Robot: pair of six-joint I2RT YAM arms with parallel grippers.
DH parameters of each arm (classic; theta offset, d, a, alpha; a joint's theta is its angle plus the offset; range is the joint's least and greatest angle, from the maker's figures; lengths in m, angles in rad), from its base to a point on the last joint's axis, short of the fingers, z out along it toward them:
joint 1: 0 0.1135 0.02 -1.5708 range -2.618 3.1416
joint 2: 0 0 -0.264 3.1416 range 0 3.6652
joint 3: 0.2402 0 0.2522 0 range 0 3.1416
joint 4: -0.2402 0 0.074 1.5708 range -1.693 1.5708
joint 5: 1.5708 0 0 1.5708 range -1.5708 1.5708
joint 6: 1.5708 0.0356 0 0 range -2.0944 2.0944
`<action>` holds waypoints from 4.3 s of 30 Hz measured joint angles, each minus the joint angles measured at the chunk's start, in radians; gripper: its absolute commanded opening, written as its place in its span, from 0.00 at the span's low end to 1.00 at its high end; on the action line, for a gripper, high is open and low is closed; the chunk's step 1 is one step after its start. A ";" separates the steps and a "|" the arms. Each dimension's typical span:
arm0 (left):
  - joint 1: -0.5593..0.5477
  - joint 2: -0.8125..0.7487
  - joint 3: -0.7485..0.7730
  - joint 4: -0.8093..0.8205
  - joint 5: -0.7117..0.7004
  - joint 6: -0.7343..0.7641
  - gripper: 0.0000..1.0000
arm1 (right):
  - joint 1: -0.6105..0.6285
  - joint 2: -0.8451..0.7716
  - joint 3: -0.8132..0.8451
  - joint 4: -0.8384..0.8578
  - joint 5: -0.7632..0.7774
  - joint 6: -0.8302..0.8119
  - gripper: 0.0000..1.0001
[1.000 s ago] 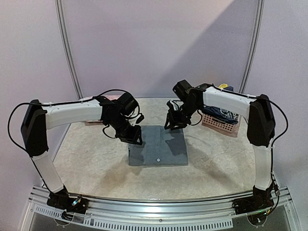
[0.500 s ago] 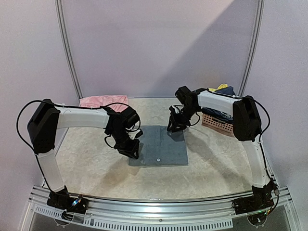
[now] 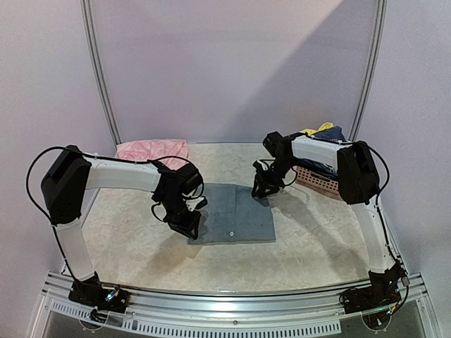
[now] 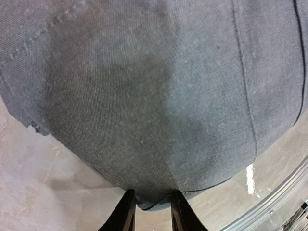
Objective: Fold and stack the mixed laundry pile
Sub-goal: Smooth out the square-folded shirt at the center of the board, then pick up the square-folded shirt from the center of the board.
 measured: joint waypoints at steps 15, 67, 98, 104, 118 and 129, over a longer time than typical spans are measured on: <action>0.000 0.023 -0.005 -0.014 0.000 0.036 0.25 | -0.033 0.016 0.127 -0.181 0.174 -0.144 0.32; 0.321 0.074 0.060 0.237 0.148 -0.065 0.83 | 0.134 -0.856 -0.621 -0.078 0.358 0.165 0.53; 0.192 0.234 0.161 0.413 0.276 -0.195 0.00 | 0.135 -0.850 -0.632 -0.071 0.357 0.174 0.53; 0.192 0.232 0.187 0.394 0.277 -0.194 0.00 | 0.135 -0.851 -0.648 -0.063 0.357 0.174 0.53; 0.191 0.213 0.376 0.128 0.135 -0.032 0.00 | 0.135 -0.859 -0.702 -0.036 0.356 0.174 0.53; 0.192 0.213 0.543 -0.060 -0.025 0.113 0.00 | 0.135 -0.901 -0.729 -0.029 0.356 0.174 0.54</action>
